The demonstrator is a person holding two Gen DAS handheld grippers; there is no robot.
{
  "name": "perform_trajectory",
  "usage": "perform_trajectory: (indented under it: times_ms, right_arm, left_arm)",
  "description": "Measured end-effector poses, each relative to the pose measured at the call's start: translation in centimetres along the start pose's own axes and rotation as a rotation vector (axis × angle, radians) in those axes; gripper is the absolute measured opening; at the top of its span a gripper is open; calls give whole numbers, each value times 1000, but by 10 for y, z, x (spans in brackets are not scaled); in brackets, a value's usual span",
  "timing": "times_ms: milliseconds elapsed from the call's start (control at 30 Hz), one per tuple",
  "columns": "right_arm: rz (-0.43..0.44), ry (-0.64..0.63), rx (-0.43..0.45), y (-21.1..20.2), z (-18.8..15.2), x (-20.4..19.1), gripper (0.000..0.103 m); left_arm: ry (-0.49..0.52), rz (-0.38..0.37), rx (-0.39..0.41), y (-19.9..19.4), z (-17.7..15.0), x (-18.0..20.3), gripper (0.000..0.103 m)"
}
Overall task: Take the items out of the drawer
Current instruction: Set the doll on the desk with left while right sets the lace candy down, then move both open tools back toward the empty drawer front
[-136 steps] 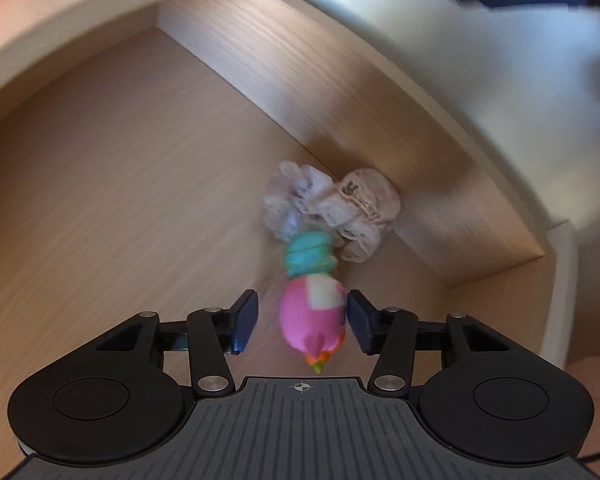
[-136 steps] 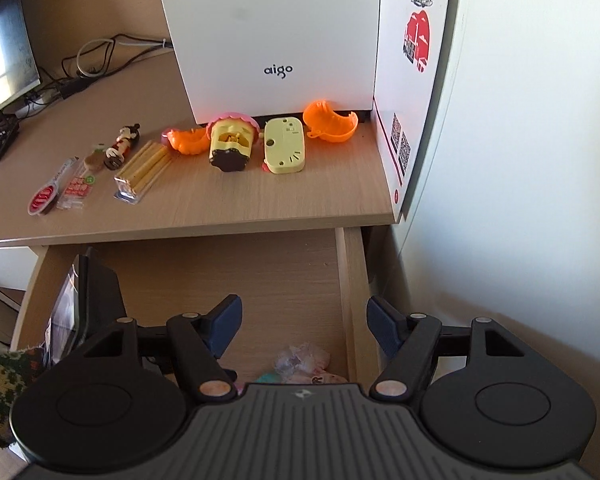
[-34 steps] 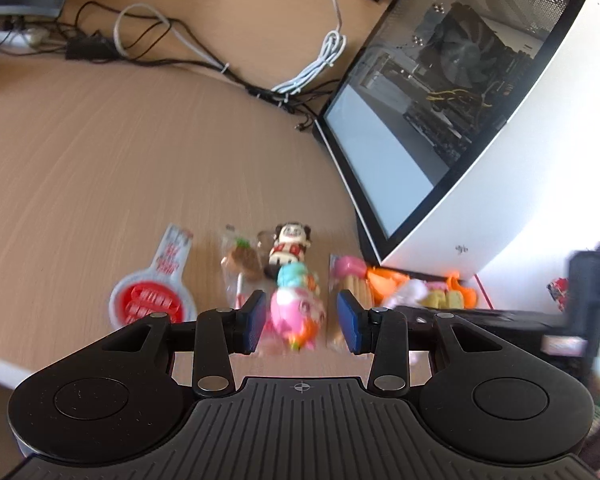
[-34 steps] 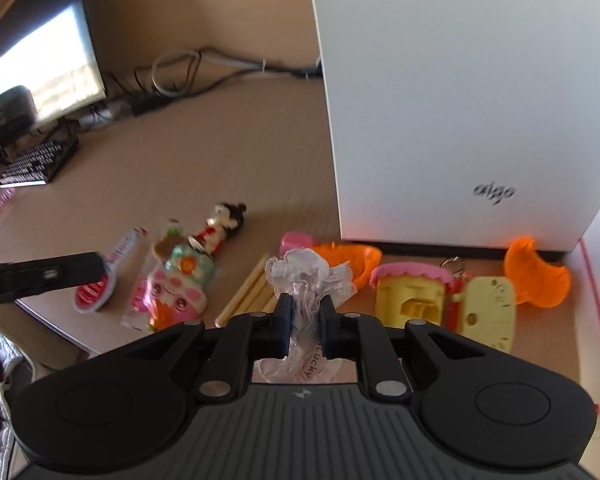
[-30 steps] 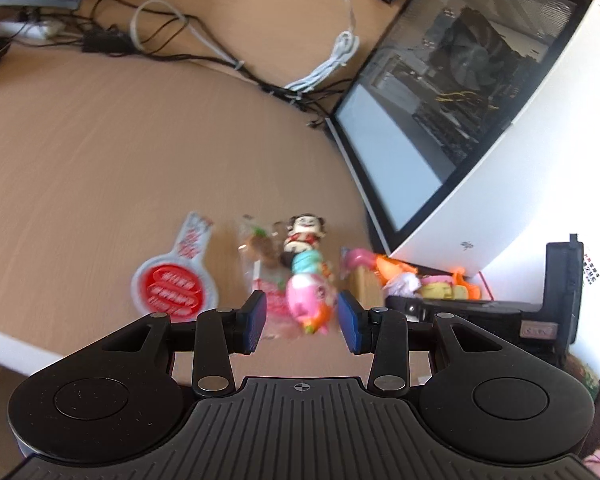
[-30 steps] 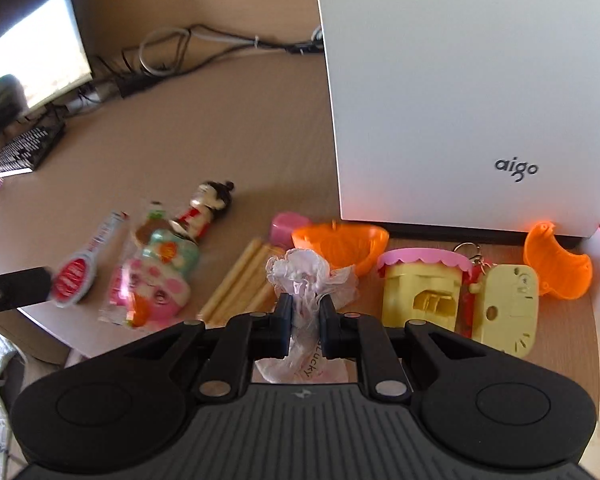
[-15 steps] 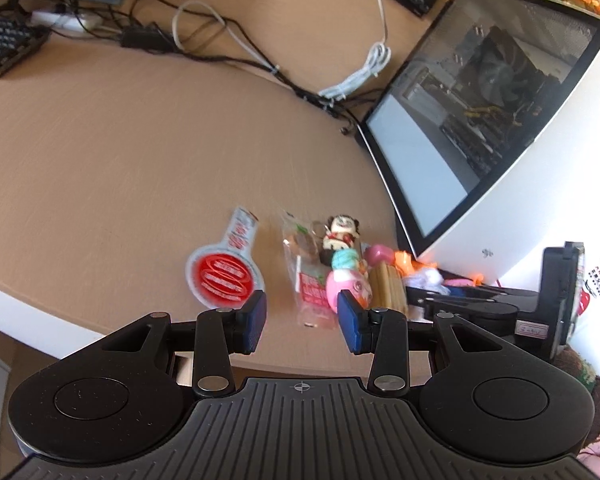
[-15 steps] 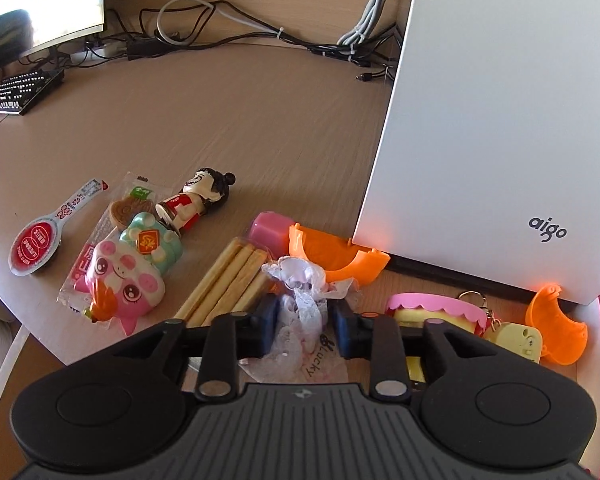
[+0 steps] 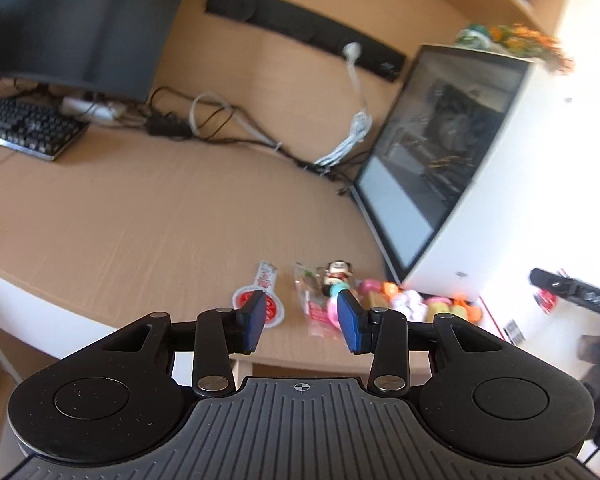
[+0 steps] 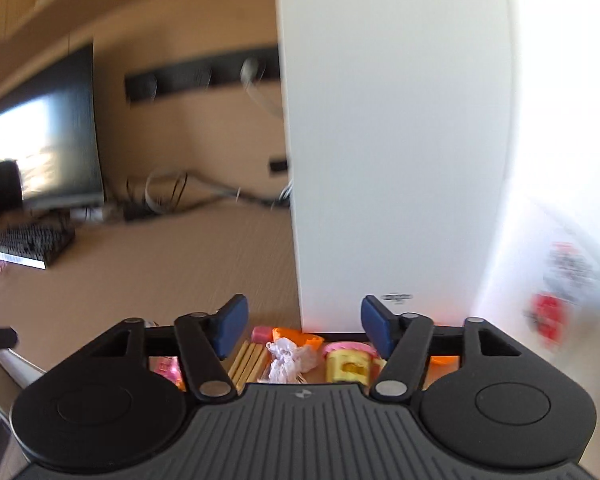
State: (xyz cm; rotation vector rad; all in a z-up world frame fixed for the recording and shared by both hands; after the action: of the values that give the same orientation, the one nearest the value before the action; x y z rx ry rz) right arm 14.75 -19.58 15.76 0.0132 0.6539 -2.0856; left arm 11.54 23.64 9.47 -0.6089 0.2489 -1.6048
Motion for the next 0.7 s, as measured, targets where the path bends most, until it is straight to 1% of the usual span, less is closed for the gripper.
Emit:
perform_trajectory:
  times_ms: [67, 100, 133, 233, 367, 467, 567, 633, 700]
  right_arm:
    - [-8, 14, 35, -37, -10, 3, 78]
    - [-10, 14, 43, -50, -17, 3, 83]
    - [-13, 7, 42, -61, -26, 1, 84]
    - [-32, -35, -3, -83, -52, -8, 84]
    - [-26, -24, -33, -102, -80, -17, 84]
    - [-11, -35, -61, -115, -102, -20, 84]
    - [-4, -114, -81, -130, -128, -25, 84]
    - [0, -156, -99, -142, -145, -22, 84]
    - [-1, -150, -112, -155, -161, -15, 84]
  left_arm:
    - [36, 0, 14, -14, -14, 8, 43]
    - [39, 0, 6, -18, -22, 11, 43]
    - [33, -9, -9, -23, -30, 15, 43]
    - [44, -53, -60, -33, -56, 28, 43]
    - [57, -63, -91, -51, -92, 44, 43]
    - [37, -62, -107, -59, -113, 55, 43]
    - [39, -53, -124, -68, -133, 71, 43]
    - [48, -40, -139, -72, -144, 83, 43]
    - [57, -23, -158, -75, -159, 97, 43]
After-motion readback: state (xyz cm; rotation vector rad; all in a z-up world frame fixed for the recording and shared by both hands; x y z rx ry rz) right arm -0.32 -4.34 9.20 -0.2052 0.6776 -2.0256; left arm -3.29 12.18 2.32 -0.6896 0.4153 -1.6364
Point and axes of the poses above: each gripper's, at about its wrist camera, not at the fingertips, and y roughly the way its jaws point, x to its right, z to its top, the point moved 2 cm from there along y, roughly the way its jaws point, and after that the axes turned 8 degrees about y, right-handed, at the moved point
